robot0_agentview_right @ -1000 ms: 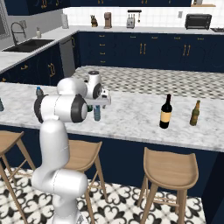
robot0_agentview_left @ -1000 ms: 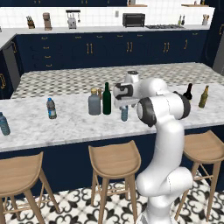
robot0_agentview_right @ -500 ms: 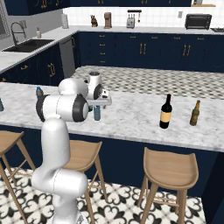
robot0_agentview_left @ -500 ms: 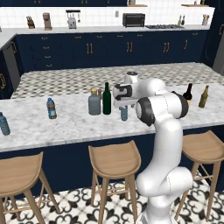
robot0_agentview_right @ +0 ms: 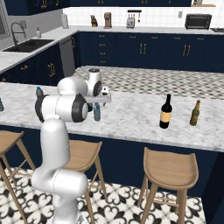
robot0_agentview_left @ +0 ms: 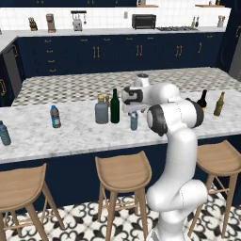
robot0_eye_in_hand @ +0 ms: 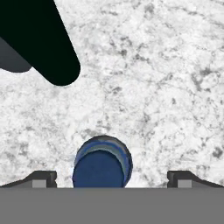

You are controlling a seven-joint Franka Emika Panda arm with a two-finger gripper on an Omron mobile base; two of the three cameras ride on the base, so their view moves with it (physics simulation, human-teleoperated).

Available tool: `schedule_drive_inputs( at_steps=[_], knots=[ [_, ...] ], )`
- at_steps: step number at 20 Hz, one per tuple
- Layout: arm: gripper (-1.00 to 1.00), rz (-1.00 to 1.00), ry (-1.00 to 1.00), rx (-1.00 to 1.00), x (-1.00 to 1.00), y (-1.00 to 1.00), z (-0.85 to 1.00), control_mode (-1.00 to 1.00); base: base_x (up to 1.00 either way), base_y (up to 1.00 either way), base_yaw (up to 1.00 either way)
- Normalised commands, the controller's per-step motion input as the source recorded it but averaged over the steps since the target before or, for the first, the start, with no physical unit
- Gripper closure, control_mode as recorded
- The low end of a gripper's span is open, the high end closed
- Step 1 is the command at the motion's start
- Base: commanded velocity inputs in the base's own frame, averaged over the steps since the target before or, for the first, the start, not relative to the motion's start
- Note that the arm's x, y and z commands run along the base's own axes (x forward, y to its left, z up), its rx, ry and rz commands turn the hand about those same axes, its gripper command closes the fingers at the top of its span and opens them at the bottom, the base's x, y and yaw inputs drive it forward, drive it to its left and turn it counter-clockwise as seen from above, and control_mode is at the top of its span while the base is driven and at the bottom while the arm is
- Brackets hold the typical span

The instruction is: Move the plastic bottles in the middle to the plastics group, and the glass bottles in the middle to the glass group.

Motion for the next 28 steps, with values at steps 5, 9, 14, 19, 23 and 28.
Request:
schedule_drive_inputs(
  at_steps=[5, 9, 14, 19, 23, 28],
  knots=[
    [-1.00, 0.02, -0.02, 0.00, 0.00, 0.00, 0.19, -1.00, 0.00, 0.00, 0.00],
    [-1.00, 0.02, 0.00, 0.00, 0.00, 0.00, -0.05, -1.00, 0.00, 0.00, 0.00],
    [-1.00, 0.02, 0.00, 0.00, 0.00, 0.02, -0.08, -1.00, 0.00, 0.00, 0.00],
    [-1.00, 0.05, 0.00, 0.00, 0.00, 0.06, -0.04, -1.00, 0.00, 0.00, 0.00],
    [-1.00, 0.06, 0.00, 0.00, 0.00, 0.01, 0.00, -1.00, 0.00, 0.00, 0.00],
    [-1.00, 0.03, 0.00, 0.00, 0.00, 0.00, 0.00, -1.00, 0.00, 0.00, 0.00]
  ],
)
